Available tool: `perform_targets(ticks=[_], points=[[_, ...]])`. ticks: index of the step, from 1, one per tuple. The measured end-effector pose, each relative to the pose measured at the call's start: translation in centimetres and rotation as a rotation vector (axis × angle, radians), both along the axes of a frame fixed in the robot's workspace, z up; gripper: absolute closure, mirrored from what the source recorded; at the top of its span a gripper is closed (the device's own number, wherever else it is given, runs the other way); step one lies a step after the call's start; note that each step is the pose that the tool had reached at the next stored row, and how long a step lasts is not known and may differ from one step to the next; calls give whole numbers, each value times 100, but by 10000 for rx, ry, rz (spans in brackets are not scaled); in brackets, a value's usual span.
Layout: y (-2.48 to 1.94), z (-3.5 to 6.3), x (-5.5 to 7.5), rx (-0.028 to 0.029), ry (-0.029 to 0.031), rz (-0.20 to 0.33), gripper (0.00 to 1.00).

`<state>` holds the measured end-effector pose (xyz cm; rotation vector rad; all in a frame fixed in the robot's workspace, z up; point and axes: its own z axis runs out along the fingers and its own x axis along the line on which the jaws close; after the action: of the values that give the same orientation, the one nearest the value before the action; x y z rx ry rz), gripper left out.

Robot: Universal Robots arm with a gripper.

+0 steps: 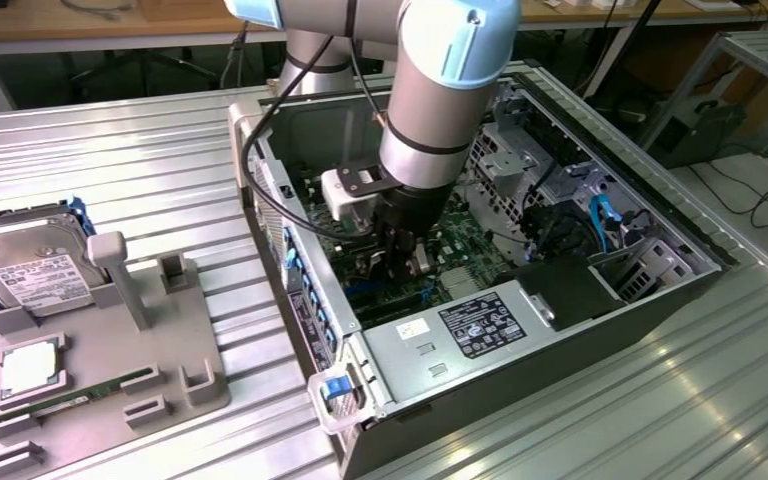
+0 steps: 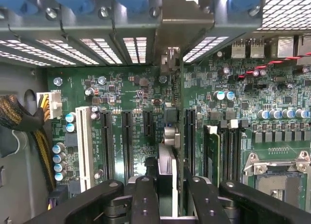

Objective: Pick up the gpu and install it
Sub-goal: 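Insert the gpu into the slot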

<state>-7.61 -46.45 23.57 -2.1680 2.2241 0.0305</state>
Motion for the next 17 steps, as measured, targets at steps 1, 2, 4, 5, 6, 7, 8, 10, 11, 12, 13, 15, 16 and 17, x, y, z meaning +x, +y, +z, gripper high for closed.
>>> perform_targets(ticks=[1, 2, 4, 5, 6, 7, 8, 10, 11, 12, 13, 15, 16, 17], points=[[3, 4, 0, -6, 0, 0, 72], [6, 10, 0, -16, -2, -1, 72], [9, 12, 0, -33, -6, 0, 72], [9, 12, 0, -35, -6, 1, 72], [9, 12, 0, -35, -6, 0, 72], [9, 13, 0, -36, -6, 0, 72], [9, 15, 0, -37, -7, 0, 72], [9, 20, -1, -36, -12, -1, 72], [9, 22, -1, -37, -12, -1, 72], [9, 22, -1, -36, -13, 0, 72], [9, 22, -1, -35, -13, 0, 72], [9, 22, -1, -35, -13, 0, 72], [9, 22, -1, -36, -13, 0, 72], [9, 22, -1, -36, -13, 0, 72]])
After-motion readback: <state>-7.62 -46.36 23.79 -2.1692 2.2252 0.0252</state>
